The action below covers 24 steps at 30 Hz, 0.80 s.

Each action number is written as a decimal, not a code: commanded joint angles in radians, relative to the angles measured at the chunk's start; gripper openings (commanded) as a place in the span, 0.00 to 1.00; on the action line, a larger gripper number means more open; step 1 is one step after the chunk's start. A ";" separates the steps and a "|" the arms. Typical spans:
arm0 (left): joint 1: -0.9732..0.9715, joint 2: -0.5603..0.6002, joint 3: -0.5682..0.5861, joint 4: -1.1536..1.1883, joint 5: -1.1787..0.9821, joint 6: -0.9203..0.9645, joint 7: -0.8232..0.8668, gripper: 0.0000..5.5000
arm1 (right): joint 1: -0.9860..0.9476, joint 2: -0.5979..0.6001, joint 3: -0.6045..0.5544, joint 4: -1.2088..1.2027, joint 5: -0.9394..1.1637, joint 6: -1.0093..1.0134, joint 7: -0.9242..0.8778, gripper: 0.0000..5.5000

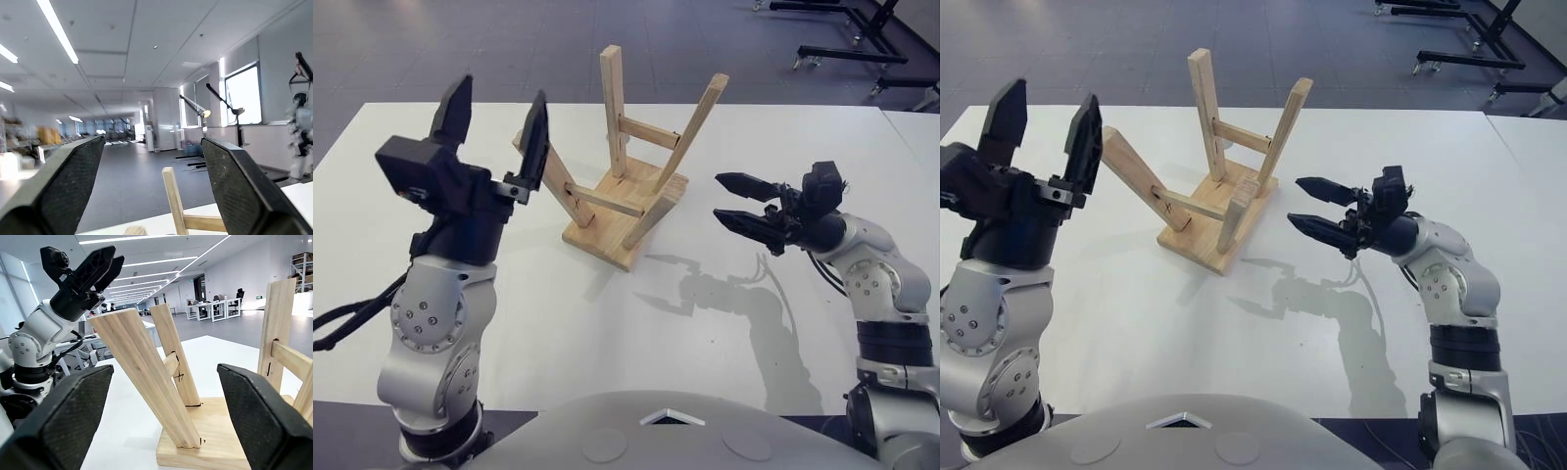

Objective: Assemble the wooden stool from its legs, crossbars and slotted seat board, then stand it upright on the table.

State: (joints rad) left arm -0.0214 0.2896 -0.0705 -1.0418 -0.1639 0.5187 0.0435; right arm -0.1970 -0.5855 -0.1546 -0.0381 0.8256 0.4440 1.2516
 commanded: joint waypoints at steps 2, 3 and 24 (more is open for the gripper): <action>-0.006 0.070 -0.179 0.069 0.238 0.037 0.006 0.65 | -0.160 -0.001 -0.024 0.033 0.061 0.074 0.002 0.71; -0.004 0.062 -0.215 0.081 0.273 0.040 0.011 0.65 | -0.189 0.000 -0.035 0.041 0.084 0.097 0.001 0.71; 0.052 -0.137 -0.402 0.303 0.501 0.005 -0.047 0.65 | -0.379 -0.027 0.020 0.079 0.128 0.295 0.090 0.71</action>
State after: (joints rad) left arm 0.0142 0.1613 -0.5055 -0.7462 0.3645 0.5316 0.0219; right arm -0.5639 -0.6022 -0.1363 0.0513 0.9662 0.7400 1.3339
